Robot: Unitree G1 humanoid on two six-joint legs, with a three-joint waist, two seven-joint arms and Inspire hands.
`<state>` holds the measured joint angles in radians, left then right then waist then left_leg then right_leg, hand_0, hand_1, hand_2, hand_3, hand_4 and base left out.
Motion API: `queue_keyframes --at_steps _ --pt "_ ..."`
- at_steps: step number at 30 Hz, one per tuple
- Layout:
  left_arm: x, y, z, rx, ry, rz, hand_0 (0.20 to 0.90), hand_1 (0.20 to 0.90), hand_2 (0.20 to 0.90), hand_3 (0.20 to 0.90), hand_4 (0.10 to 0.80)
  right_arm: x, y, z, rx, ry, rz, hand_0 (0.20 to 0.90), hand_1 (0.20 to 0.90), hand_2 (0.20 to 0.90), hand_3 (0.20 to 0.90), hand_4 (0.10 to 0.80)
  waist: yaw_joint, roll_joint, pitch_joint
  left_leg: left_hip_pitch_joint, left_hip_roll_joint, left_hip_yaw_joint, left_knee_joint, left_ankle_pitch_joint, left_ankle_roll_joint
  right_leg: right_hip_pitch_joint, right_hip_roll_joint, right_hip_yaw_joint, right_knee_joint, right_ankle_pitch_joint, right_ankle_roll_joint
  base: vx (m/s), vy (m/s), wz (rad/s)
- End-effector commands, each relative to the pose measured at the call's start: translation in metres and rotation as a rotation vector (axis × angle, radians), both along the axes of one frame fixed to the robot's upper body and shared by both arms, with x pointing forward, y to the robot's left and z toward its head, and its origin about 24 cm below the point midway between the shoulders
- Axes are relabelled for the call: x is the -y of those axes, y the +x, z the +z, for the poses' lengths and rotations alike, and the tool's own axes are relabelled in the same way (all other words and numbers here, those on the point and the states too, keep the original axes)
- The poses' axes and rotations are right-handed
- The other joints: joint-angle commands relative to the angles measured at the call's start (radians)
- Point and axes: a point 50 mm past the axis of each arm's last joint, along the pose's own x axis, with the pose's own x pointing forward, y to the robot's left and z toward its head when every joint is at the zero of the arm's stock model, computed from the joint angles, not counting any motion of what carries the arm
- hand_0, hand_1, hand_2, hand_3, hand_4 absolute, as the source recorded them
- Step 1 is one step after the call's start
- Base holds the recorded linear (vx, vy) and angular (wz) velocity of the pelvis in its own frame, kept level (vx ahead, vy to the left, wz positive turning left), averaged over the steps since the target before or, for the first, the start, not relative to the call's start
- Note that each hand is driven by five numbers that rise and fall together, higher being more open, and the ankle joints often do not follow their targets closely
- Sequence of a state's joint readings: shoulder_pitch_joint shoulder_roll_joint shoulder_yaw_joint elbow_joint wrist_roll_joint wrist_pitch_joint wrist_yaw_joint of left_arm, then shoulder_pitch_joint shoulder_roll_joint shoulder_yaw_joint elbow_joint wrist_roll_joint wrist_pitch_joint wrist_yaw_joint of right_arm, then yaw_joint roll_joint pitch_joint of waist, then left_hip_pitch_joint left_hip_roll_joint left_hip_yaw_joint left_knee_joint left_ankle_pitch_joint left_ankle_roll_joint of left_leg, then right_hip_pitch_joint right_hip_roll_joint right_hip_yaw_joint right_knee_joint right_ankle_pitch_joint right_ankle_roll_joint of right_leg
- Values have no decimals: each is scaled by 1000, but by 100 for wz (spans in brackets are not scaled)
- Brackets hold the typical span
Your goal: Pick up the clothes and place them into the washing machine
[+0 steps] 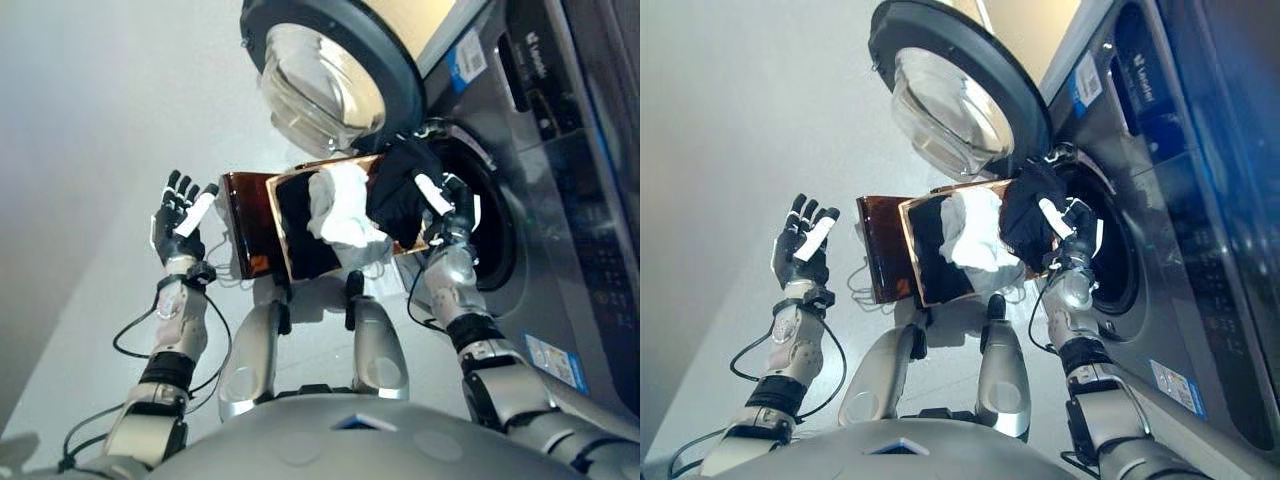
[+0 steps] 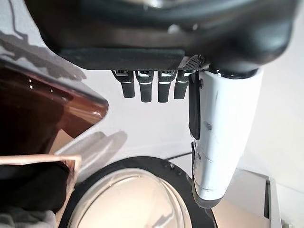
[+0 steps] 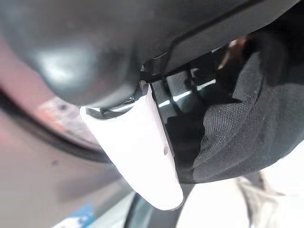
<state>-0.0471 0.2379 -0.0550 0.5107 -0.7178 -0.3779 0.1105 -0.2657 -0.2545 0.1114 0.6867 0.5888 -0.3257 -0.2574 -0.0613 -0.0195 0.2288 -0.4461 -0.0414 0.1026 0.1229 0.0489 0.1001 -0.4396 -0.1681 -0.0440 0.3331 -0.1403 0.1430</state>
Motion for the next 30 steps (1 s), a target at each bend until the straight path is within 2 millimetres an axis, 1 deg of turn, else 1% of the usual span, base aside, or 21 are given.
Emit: queue_keyframes --at_steps 1,3,4,5,8,12,13,14,15,16,17,19,23,25,26,28,30 --pt "-11 11 27 144 102 23 900 900 900 900 800 9 11 49 273 -68 24 200 200 200 200 300 12 -18 -61 82 29 -24 -4 -60 -96 16 -5 -23 -173 236 -23 73 -11 -6" --pt "-11 9 21 112 130 15 900 900 900 900 800 11 8 55 293 -100 40 200 200 200 200 300 9 -28 -74 121 37 -20 -32 -52 -103 64 -1 -25 -217 246 -18 104 -20 -8" --pt "-11 9 21 112 130 15 900 900 900 900 800 11 8 55 293 -100 40 200 200 200 200 300 9 -28 -74 122 37 -20 -33 -52 -103 65 -1 -25 -218 246 -18 110 -30 -12" --pt "-12 6 18 87 167 0 900 900 900 900 800 12 5 58 307 -119 60 200 200 200 200 300 8 -35 -82 146 40 -20 -38 -52 -106 89 4 -21 -230 250 -18 50 -17 -9" --pt "-12 5 15 67 180 -4 900 900 900 900 800 14 2 60 320 -126 70 200 200 200 200 300 6 -39 -91 170 41 -18 -47 -51 -107 112 4 -19 -245 254 -15 85 -10 -6" --pt "-11 3 6 18 204 -26 900 900 900 900 800 12 -2 65 326 -203 131 200 200 200 200 300 1 -41 -108 231 44 -11 -74 -48 -109 161 13 -14 -258 249 -14 77 -4 -4" --pt "-12 2 2 -2 214 -26 900 900 900 900 800 12 -4 63 317 -212 140 200 200 200 200 300 -2 -41 -117 245 44 -10 -86 -46 -110 172 17 -11 -263 247 -14 123 -5 -4" --pt "-10 2 0 -15 230 -40 900 900 900 900 800 11 -7 57 282 -240 163 200 200 200 200 300 -3 -40 -131 277 46 -9 -111 -39 -113 196 21 -15 -269 243 -13 94 -4 -4" --pt "-10 2 0 -15 230 -40 900 900 900 900 800 11 -7 57 282 -241 163 200 200 200 200 300 -2 -40 -130 280 46 -9 -113 -39 -113 198 21 -15 -269 243 -13 107 -11 -9" --pt "-9 1 -4 -42 261 -65 900 900 900 900 800 7 -7 53 244 -311 207 200 200 200 200 300 -3 -40 -144 304 49 -10 -125 -38 -116 216 24 -16 -271 237 -11 45 -8 -4" --pt "-9 1 -4 -42 261 -65 900 900 900 900 800 7 -7 53 244 -312 207 200 200 200 200 300 -3 -40 -143 306 50 -10 -126 -37 -116 218 24 -16 -272 237 -11 70 -8 -4" --pt "-8 1 -7 -56 276 -74 900 900 900 900 800 -1 -7 49 223 -326 258 200 200 200 200 300 -4 -43 -148 322 51 -5 -119 -45 -115 234 25 -11 -271 232 -11 48 -7 -1" --pt "-4 2 -7 -60 296 -84 900 900 900 900 800 -25 -5 41 192 -377 378 200 200 200 200 300 3 -46 -146 339 50 -6 -91 -67 -109 262 24 -8 -278 222 -14 27 -2 -3" --pt "0 3 -8 -58 281 -78 900 900 900 900 800 -43 -3 36 179 -373 421 200 200 200 200 300 9 -44 -148 349 50 -7 -90 -72 -107 276 24 -9 -286 219 -13 21 6 0" --pt "0 3 -8 -58 282 -77 900 900 900 900 800 -44 -3 36 179 -373 421 200 200 200 200 300 9 -44 -147 350 50 -7 -90 -72 -107 277 24 -9 -286 219 -13 16 21 -4" --pt "0 2 -7 -53 279 -71 900 900 900 900 800 -52 -3 33 174 -363 441 200 200 200 200 300 13 -42 -152 352 48 -8 -94 -71 -107 286 21 -14 -291 219 -12 2 10 -2" --pt "1 2 -4 -41 286 -72 900 900 900 900 800 -56 -2 33 173 -379 450 200 200 200 200 300 16 -41 -156 354 46 -11 -99 -70 -107 290 19 -20 -295 218 -10 -7 31 9"
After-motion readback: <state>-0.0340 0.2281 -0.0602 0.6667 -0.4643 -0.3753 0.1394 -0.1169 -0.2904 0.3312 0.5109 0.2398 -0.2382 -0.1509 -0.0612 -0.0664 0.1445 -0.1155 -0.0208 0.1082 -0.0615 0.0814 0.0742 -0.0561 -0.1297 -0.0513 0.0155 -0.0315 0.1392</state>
